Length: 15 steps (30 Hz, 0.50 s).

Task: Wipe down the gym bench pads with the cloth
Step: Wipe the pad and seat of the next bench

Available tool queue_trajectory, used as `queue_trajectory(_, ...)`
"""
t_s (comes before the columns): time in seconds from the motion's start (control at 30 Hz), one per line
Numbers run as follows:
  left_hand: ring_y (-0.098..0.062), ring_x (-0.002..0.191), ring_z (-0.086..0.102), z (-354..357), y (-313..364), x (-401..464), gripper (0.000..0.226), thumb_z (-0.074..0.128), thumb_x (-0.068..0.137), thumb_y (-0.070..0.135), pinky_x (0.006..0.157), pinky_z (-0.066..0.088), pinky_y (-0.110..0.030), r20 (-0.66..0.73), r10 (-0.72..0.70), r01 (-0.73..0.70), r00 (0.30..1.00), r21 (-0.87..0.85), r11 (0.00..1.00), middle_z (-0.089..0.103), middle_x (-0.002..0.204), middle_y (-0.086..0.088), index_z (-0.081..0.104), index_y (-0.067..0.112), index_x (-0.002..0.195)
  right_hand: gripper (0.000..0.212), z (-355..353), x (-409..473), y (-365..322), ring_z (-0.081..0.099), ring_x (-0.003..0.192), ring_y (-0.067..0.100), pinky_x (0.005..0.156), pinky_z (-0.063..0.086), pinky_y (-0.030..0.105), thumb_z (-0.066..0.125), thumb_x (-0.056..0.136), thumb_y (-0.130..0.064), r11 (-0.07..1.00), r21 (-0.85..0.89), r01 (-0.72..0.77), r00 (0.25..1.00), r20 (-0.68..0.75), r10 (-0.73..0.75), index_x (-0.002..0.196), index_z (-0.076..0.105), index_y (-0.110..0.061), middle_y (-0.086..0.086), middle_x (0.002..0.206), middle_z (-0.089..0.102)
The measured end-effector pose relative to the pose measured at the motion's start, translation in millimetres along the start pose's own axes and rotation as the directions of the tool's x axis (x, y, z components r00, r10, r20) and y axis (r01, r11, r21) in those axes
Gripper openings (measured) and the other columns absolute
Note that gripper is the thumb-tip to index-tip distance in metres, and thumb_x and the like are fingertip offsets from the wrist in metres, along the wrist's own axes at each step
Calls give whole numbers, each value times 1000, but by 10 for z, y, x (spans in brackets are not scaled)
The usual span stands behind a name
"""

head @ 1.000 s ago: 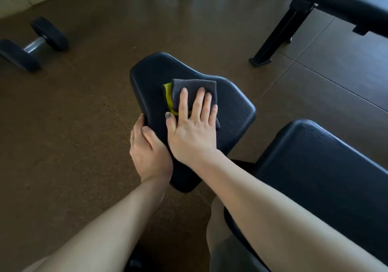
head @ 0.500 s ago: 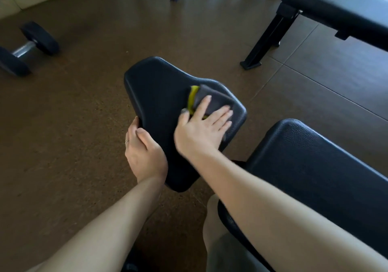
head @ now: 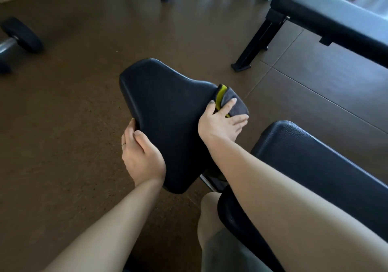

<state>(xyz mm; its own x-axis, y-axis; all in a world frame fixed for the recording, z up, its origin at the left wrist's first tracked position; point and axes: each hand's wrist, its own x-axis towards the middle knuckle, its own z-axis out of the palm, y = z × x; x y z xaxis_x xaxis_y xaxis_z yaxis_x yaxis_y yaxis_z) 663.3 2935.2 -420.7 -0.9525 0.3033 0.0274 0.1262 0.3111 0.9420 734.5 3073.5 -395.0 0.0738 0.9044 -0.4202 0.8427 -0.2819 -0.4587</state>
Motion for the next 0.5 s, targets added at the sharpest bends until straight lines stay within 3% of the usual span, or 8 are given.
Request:
queue_trajectory(0.1, -19, 133, 51, -2, 4, 2, 55, 24, 103, 38, 109, 44, -40, 8, 2, -2, 1000, 11, 1000, 57, 145, 0, 53, 21, 147, 67, 125, -314, -83, -11, 156, 42, 126, -6, 49, 16, 109, -52, 977, 116, -180, 984, 26, 179, 162, -15, -25, 31, 165, -16)
queue_trajectory(0.3, -20, 136, 50, -22, 5, -2, 54, 24, 104, 40, 111, 43, -44, 17, -14, 14, 1000, 19, 1000, 54, 149, 0, 50, 25, 149, 68, 338, -669, -37, -14, 154, 47, 125, -8, 52, 17, 109, -48, 985, 100, -143, 989, 49, 138, 162, -17, -23, 36, 161, -21)
queue_trajectory(0.4, -17, 135, 50, -19, -14, 7, 53, 24, 105, 39, 111, 43, -42, 20, -8, 8, 1000, 14, 1000, 55, 148, 2, 50, 24, 149, 69, 160, -240, -167, 2, 153, 49, 125, 0, 57, 15, 108, -53, 945, 161, -284, 958, -3, 288, 162, -15, -24, 37, 162, -6)
queue_trajectory(0.5, -16, 133, 51, 0, -20, 2, 52, 24, 105, 37, 107, 44, -36, 9, -9, 9, 1000, -1, 1000, 57, 145, 2, 52, 22, 147, 69, 50, -3, -195, 20, 148, 47, 123, 13, 57, 12, 107, -55, 931, 193, -310, 944, -53, 325, 162, -15, -25, 33, 162, 9)
